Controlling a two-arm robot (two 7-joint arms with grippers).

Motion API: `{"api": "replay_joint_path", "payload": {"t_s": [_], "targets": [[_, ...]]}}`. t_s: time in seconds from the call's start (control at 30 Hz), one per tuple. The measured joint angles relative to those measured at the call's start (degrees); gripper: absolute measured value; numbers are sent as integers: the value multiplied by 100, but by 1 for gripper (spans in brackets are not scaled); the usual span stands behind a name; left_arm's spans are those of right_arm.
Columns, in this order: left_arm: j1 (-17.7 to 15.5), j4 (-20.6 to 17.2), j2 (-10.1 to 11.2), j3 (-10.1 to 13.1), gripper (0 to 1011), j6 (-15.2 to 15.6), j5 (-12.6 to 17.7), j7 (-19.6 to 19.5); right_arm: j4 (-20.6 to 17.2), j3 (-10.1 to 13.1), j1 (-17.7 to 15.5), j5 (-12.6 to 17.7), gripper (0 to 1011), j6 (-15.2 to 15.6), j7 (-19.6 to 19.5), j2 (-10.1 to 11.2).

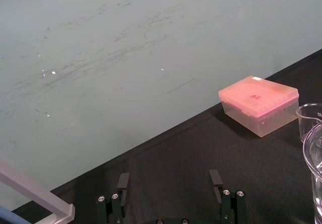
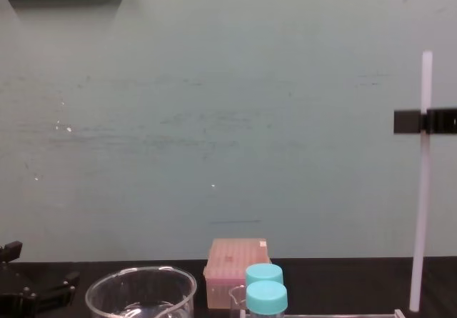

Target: Pick up the stirring rod with one hand, then place it down.

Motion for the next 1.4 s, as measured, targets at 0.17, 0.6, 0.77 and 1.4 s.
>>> {"api": "replay_joint_path", "payload": {"t_s": [0.17,0.6,0.77,1.4], "targets": [[0,0,0,0,1005,0,0,0,126,-97,-2,-14,72,-149,-4,-44],[0,0,0,0,1005,0,0,0,454,-410,185,-140,72,-434,-91,-196],[0,0,0,0,1005,0,0,0,487,-476,205,-177,72,-457,-126,-232],[0,0,0,0,1005,0,0,0,798,-670,237,-587,72,-665,-87,-372]]}}
